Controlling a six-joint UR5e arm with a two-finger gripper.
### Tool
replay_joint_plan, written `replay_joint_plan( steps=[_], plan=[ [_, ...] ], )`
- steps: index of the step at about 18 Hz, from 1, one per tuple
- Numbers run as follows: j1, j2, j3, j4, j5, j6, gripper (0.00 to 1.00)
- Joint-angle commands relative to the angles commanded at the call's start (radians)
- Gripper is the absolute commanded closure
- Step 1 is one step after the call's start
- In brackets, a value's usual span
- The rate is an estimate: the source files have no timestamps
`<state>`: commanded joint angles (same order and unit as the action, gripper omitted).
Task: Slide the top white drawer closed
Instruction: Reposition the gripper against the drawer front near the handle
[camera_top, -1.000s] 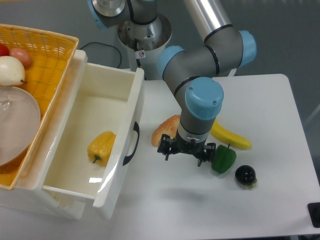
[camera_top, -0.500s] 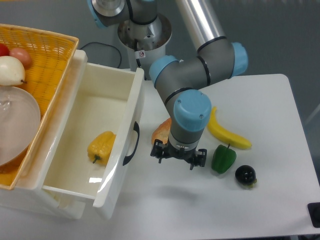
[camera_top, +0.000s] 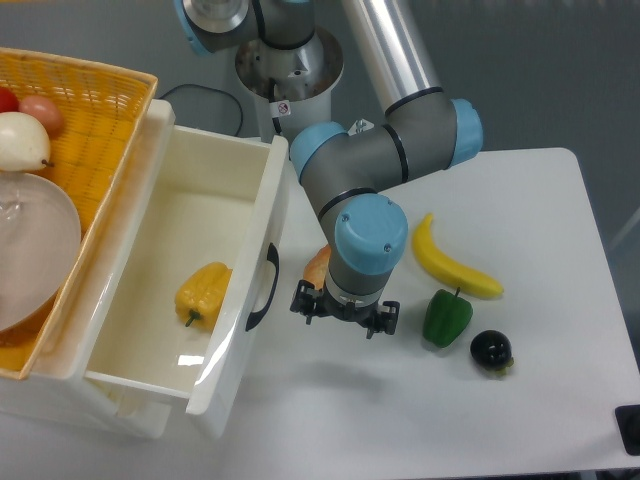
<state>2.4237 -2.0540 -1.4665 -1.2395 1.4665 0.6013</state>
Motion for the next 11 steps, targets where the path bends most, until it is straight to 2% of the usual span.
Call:
replay_joint_plan(
  steps=[11],
  plan=[
    [-0.005,0.012,-0.02,-0.005,-0.023,0.002,0.0]
  ],
)
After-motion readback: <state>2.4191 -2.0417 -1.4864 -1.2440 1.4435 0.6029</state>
